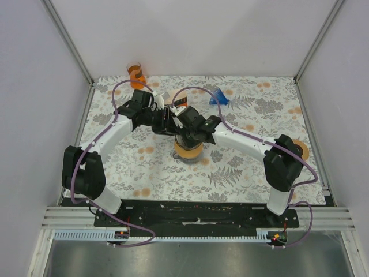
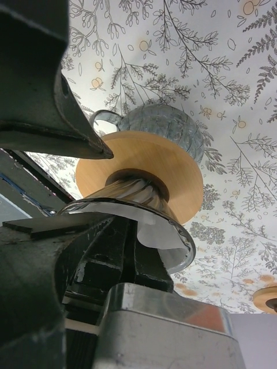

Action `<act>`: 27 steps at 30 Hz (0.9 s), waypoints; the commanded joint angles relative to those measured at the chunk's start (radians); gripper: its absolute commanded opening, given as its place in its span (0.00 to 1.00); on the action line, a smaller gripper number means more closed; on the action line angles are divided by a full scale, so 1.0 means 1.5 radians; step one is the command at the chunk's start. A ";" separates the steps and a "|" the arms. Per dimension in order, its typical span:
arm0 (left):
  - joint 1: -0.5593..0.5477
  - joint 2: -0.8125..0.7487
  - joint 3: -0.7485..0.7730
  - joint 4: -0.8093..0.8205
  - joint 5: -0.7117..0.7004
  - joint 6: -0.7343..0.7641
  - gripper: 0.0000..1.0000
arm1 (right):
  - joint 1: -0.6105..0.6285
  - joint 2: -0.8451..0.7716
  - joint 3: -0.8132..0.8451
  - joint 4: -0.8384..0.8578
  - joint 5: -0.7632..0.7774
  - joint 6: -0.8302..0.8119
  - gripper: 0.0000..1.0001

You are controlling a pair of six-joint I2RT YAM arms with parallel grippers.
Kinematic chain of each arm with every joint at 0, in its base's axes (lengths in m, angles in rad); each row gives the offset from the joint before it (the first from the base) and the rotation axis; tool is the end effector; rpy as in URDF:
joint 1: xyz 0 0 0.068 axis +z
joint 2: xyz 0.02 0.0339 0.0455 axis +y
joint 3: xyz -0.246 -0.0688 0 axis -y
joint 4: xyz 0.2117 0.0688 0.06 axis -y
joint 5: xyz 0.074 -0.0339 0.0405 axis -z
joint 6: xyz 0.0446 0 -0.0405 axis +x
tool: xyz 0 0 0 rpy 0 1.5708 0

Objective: Place the coffee filter in the dripper
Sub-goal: Place the coffee filter in the coffee dripper.

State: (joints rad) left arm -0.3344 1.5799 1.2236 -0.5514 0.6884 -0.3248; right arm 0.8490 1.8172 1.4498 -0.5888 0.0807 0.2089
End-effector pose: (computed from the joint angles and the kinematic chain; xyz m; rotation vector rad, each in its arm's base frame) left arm 0.2819 -0.1280 0.2564 0.3213 2.5046 -1.1292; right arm 0.2455 0.2734 0.2352 -0.7722 2.4338 0.3199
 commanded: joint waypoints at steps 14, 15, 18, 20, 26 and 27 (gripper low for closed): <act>0.000 -0.010 0.083 -0.070 0.073 0.095 0.59 | -0.008 0.052 0.026 -0.008 0.019 0.070 0.00; 0.001 -0.007 0.086 -0.075 0.069 0.099 0.58 | -0.008 0.052 0.026 -0.008 0.021 0.073 0.00; 0.011 0.001 0.111 -0.100 0.064 0.118 0.57 | -0.008 0.047 0.022 -0.008 0.033 0.074 0.00; 0.022 -0.001 0.119 -0.103 0.067 0.120 0.58 | -0.008 0.045 0.017 -0.009 0.037 0.074 0.00; 0.004 -0.009 0.059 -0.071 0.036 0.124 0.57 | -0.007 0.040 0.013 -0.008 0.038 0.073 0.00; -0.001 -0.009 0.042 -0.060 0.027 0.118 0.56 | -0.008 0.040 0.014 -0.008 0.037 0.071 0.01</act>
State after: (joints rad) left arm -0.3023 1.6051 1.3334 -0.6922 0.7033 -0.1928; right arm 0.8463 1.8420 1.4780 -0.5617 0.1043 0.2897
